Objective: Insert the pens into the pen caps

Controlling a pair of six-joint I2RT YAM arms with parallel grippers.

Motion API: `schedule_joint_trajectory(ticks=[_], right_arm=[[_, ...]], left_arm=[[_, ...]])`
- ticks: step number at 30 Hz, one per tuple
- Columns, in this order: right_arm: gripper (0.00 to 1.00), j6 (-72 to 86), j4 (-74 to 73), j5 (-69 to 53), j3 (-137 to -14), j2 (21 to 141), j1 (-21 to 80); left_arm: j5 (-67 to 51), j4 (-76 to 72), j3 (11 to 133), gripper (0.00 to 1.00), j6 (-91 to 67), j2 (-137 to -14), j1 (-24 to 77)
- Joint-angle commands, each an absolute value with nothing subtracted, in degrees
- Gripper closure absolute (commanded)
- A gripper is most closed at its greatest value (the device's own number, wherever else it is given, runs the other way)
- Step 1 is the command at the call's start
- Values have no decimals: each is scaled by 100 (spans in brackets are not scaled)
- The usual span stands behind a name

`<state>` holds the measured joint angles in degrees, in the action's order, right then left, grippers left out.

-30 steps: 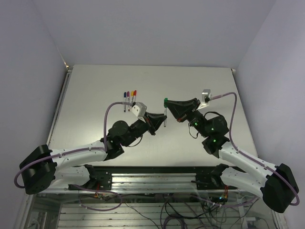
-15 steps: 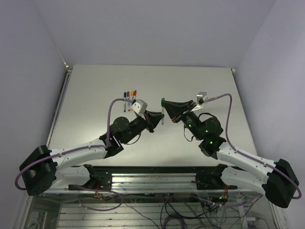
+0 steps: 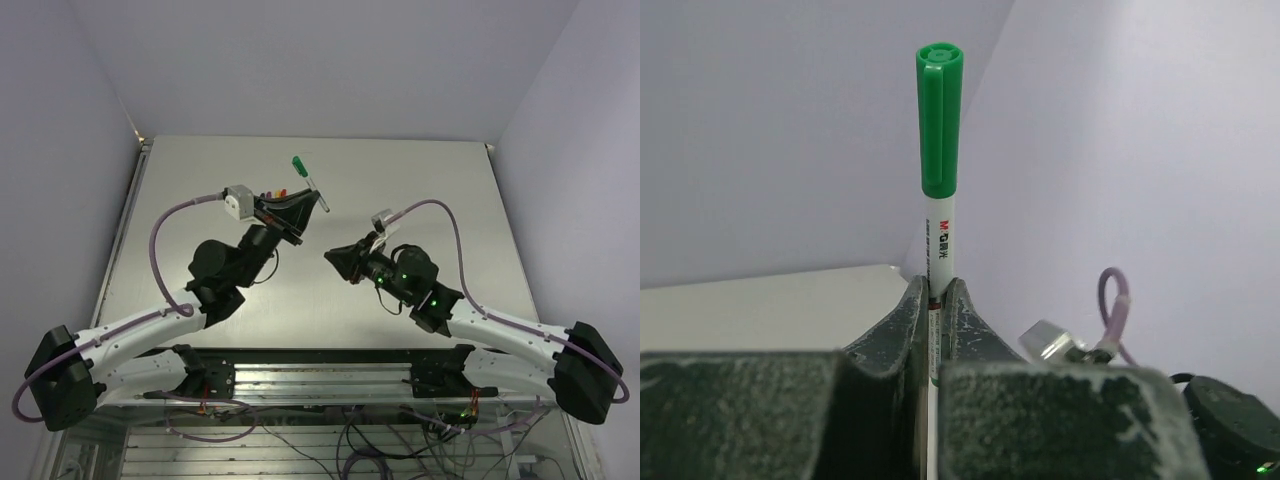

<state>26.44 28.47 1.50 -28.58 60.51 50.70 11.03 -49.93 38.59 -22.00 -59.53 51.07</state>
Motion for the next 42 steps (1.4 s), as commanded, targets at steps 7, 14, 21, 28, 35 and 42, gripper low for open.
schedule_joint_trajectory(ticks=[7, 14, 21, 28, 35, 42], right_arm=[[80, 2592, 1572, 1920, -3367, 5155, 5087], [72, 3886, -609, 4031, -3663, 4910, 5065], [58, 4222, -1239, 4277, -3639, 4739, 5054], [58, 4495, -1310, 4260, -3444, 4414, 5048], [57, 4661, -1386, 4186, -3365, 4361, 5055], [57, 4593, -1186, 4046, -3305, 4385, 5054]], left_arm=[[2336, -2352, 4438, 93, -2030, -6157, 4935], [1286, -942, 5701, 93, -2394, -8083, 3763], [1334, 451, 7423, 93, -2318, -10121, 3592], [1666, 1532, 8779, 89, -2324, -11496, 3500], [2186, 2181, 9447, 89, -2173, -12236, 3367], [2209, 2239, 9467, 88, -2152, -12474, 3141]])
